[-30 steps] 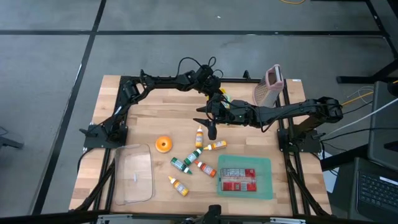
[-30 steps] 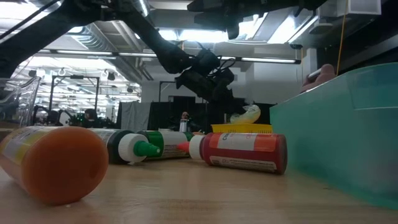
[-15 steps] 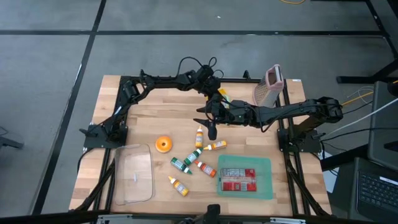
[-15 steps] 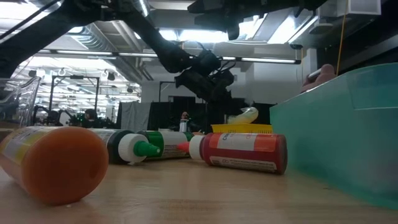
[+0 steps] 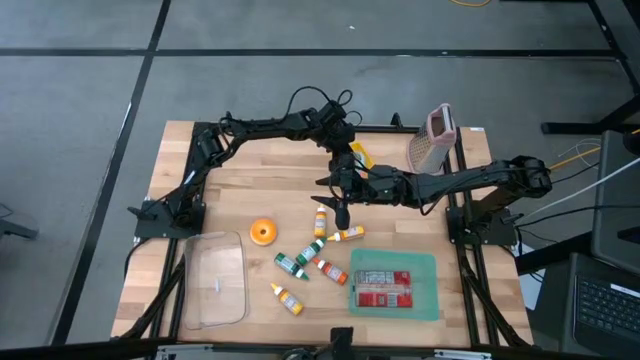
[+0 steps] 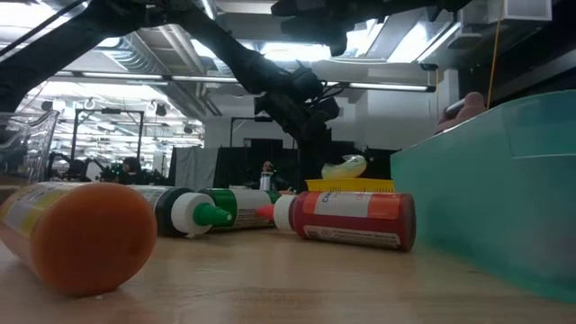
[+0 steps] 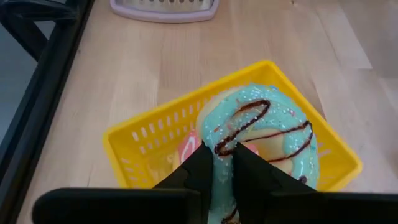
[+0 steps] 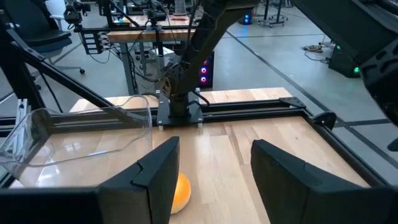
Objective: Pick & Place Food Item
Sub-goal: Stack the top green donut on top of the pink donut in the yellow bin
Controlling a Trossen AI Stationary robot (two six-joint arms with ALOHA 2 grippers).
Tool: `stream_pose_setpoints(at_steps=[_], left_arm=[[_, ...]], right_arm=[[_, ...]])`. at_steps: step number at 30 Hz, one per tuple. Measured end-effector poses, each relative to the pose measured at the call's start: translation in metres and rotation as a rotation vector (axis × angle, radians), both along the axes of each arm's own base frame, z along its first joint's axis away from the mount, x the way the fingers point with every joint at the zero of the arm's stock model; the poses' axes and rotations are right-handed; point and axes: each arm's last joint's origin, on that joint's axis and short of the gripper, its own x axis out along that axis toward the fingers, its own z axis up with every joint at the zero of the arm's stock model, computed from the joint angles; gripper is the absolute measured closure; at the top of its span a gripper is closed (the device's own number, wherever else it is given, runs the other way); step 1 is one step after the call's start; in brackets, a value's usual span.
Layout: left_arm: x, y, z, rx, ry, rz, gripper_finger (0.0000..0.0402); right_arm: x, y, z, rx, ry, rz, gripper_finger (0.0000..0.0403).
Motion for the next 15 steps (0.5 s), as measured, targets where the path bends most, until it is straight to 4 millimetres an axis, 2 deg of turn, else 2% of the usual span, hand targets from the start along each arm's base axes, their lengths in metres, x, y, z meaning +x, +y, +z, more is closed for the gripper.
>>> stream_pose_setpoints(at_steps=[8, 15], left_arm=[[0.0014, 0.0023, 0.0012, 0.046, -0.008, 0.033, 0.0364], [0.0011, 0.0018, 0.0001, 0.041, 0.001, 0.031, 0.0337]], right_arm=[[-0.0002, 0.0030, 0.0001, -0.002, -0.001, 0.006, 0.0207], [-0.0002, 0.0030, 0.0001, -0.002, -0.001, 0.006, 0.0207]])
